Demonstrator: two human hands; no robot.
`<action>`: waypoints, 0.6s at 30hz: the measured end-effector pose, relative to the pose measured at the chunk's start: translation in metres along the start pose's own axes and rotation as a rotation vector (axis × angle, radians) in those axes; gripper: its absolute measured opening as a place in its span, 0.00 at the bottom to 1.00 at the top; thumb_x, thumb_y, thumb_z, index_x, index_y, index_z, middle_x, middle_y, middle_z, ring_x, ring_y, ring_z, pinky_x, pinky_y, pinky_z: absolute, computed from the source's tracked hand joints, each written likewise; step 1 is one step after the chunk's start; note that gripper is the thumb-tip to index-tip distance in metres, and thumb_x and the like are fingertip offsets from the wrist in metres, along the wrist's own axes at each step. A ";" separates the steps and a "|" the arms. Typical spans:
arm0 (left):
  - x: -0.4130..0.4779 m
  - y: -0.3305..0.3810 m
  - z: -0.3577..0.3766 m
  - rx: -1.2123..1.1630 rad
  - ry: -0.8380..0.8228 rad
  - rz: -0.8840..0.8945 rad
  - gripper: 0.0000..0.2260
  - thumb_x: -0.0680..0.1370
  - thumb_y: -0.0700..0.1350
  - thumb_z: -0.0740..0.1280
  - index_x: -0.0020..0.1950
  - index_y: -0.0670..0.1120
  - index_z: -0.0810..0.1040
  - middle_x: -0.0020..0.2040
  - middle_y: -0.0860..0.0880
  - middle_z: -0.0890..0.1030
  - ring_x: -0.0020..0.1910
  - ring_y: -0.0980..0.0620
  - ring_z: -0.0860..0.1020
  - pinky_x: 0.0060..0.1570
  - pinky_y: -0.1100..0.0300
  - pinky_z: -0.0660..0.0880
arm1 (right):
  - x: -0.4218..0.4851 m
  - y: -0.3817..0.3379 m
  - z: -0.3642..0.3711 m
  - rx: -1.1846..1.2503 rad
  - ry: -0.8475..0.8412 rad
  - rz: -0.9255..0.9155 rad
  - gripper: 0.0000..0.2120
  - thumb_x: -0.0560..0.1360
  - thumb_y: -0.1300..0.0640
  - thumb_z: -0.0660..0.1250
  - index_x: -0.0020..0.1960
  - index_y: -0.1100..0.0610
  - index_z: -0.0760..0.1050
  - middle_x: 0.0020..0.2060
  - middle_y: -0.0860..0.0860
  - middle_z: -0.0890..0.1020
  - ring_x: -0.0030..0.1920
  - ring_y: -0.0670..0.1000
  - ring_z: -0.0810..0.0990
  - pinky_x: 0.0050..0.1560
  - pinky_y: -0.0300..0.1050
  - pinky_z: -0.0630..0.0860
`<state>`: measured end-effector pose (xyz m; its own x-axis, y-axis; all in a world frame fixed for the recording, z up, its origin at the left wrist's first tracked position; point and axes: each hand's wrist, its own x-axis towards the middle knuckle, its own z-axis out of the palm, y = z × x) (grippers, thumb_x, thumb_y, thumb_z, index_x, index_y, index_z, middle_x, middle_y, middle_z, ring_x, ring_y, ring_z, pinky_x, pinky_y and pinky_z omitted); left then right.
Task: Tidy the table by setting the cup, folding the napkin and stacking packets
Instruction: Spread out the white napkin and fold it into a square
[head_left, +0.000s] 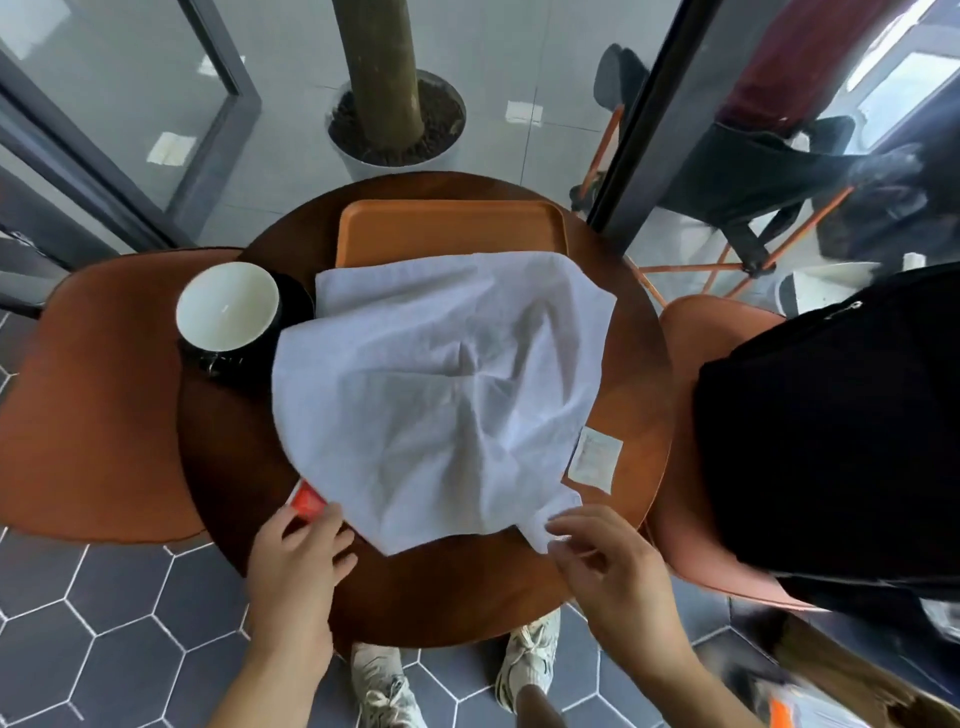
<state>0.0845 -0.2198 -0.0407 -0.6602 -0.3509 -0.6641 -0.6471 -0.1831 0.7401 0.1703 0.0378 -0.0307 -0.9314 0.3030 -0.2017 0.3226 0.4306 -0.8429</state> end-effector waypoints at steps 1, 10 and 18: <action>-0.003 -0.004 -0.002 0.008 0.010 -0.011 0.21 0.80 0.43 0.69 0.73 0.42 0.71 0.56 0.40 0.83 0.51 0.42 0.84 0.47 0.50 0.80 | -0.005 0.006 0.001 -0.002 0.078 0.078 0.15 0.73 0.64 0.74 0.45 0.42 0.82 0.45 0.40 0.83 0.41 0.46 0.84 0.42 0.39 0.80; -0.018 -0.009 0.011 -0.090 -0.157 -0.428 0.12 0.81 0.50 0.67 0.53 0.40 0.75 0.41 0.37 0.86 0.39 0.38 0.86 0.33 0.52 0.82 | 0.003 0.011 0.010 -0.043 0.228 0.499 0.07 0.76 0.42 0.69 0.47 0.45 0.78 0.35 0.45 0.84 0.32 0.49 0.84 0.38 0.54 0.84; -0.022 -0.010 0.010 0.031 0.143 -0.067 0.06 0.78 0.43 0.71 0.41 0.46 0.81 0.32 0.49 0.79 0.29 0.52 0.75 0.28 0.60 0.75 | 0.007 -0.027 0.013 0.019 0.318 0.318 0.08 0.73 0.62 0.74 0.42 0.48 0.82 0.31 0.47 0.84 0.31 0.49 0.84 0.40 0.57 0.84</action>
<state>0.1011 -0.2013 -0.0344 -0.5553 -0.4664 -0.6885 -0.7010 -0.1828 0.6893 0.1530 0.0175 -0.0157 -0.6871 0.6654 -0.2917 0.5791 0.2591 -0.7730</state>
